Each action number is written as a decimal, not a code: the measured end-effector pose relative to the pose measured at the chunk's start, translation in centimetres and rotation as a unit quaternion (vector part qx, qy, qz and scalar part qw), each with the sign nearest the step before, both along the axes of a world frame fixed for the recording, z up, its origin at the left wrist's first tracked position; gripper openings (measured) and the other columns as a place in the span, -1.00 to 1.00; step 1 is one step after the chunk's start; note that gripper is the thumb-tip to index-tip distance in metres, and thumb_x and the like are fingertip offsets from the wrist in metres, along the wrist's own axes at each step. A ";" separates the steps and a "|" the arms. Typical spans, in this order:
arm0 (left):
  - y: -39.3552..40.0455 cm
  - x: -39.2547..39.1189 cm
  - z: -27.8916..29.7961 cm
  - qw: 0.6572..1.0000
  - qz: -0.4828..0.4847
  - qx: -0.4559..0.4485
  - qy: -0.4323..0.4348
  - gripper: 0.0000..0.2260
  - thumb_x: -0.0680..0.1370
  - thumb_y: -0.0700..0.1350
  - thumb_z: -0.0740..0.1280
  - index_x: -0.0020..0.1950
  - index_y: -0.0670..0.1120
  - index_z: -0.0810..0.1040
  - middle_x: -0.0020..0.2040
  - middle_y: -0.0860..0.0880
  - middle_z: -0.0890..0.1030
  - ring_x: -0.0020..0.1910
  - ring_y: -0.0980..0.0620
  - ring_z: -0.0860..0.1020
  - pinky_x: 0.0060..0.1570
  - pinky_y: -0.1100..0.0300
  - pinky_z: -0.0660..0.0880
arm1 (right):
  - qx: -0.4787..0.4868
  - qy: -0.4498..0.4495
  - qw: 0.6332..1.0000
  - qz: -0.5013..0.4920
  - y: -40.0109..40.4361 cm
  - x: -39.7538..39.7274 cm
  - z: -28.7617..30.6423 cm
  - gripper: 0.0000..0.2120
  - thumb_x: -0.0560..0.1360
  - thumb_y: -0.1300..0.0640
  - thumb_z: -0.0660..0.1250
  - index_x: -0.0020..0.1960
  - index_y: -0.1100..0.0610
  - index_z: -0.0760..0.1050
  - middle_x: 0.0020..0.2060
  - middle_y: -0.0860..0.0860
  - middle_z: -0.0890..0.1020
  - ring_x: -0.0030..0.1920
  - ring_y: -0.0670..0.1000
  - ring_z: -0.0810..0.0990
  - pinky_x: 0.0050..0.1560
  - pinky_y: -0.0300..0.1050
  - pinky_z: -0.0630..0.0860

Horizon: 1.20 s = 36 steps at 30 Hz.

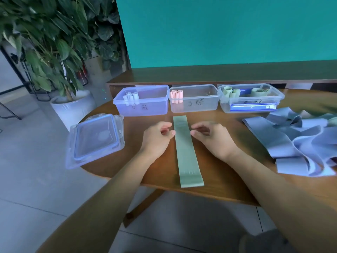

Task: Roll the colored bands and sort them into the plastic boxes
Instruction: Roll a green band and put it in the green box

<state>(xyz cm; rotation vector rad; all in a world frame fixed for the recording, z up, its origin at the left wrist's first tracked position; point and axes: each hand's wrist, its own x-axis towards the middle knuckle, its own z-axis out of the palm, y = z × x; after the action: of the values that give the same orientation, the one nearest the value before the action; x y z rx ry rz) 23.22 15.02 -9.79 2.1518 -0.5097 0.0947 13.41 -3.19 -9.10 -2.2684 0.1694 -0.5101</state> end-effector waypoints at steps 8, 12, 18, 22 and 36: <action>5.6 -11.6 0.2 0.984 -0.122 -0.129 -0.009 -0.85 0.49 -0.16 0.52 0.03 -0.01 0.71 -0.06 0.10 0.72 -0.03 0.11 0.66 0.02 0.20 0.57 | 0.047 -0.023 0.988 0.148 2.7 -10.0 0.1 -0.90 0.44 0.00 0.52 -0.06 -0.02 0.70 -0.19 -0.18 0.71 -0.19 -0.18 0.63 -0.05 -0.31 0.49; 6.6 -13.7 -0.8 0.985 -0.149 -0.065 -0.060 -0.84 0.41 -0.06 0.59 -0.04 0.03 0.73 -0.11 0.14 0.70 -0.06 0.07 0.65 -0.01 0.18 0.56 | 0.042 -0.007 0.978 0.204 2.5 -11.2 -0.1 -0.83 0.40 0.01 0.56 -0.05 0.03 0.70 -0.11 -0.09 0.72 -0.05 -0.04 0.68 0.08 -0.04 0.58; 6.5 -13.2 -1.4 0.963 -0.188 0.005 -0.193 -0.88 0.44 -0.03 0.56 -0.12 -0.06 0.74 -0.13 0.15 0.69 -0.05 0.14 0.62 -0.03 0.13 0.56 | -0.040 0.009 0.973 0.227 2.3 -11.1 -0.3 -0.85 0.43 0.02 0.55 -0.04 0.05 0.72 -0.07 -0.12 0.69 0.01 -0.03 0.66 0.09 -0.02 0.57; 6.4 -13.1 -1.3 0.962 -0.182 0.035 -0.199 -0.87 0.48 0.01 0.51 -0.12 -0.04 0.73 -0.11 0.16 0.66 -0.02 0.13 0.59 -0.01 0.15 0.54 | -0.034 0.013 0.973 0.228 2.2 -11.0 -0.5 -0.89 0.45 0.07 0.54 -0.05 0.07 0.72 -0.08 -0.12 0.67 0.00 -0.05 0.65 0.06 -0.14 0.56; 5.1 -12.2 0.7 0.975 -0.143 0.163 -0.056 -0.85 0.52 0.07 0.43 -0.17 0.04 0.69 0.04 0.14 0.46 0.06 0.18 0.44 0.06 0.28 0.39 | -0.034 0.168 0.975 0.144 2.8 -9.1 1.2 -0.89 0.45 -0.01 0.54 -0.20 0.01 0.70 0.05 -0.20 0.55 0.04 -0.20 0.53 -0.06 -0.32 0.36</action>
<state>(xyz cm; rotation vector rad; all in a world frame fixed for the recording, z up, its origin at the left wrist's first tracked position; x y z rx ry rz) 11.02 20.16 -9.12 2.3714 -0.9519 -0.0317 4.27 -0.38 -7.89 -2.3810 -0.0119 0.0215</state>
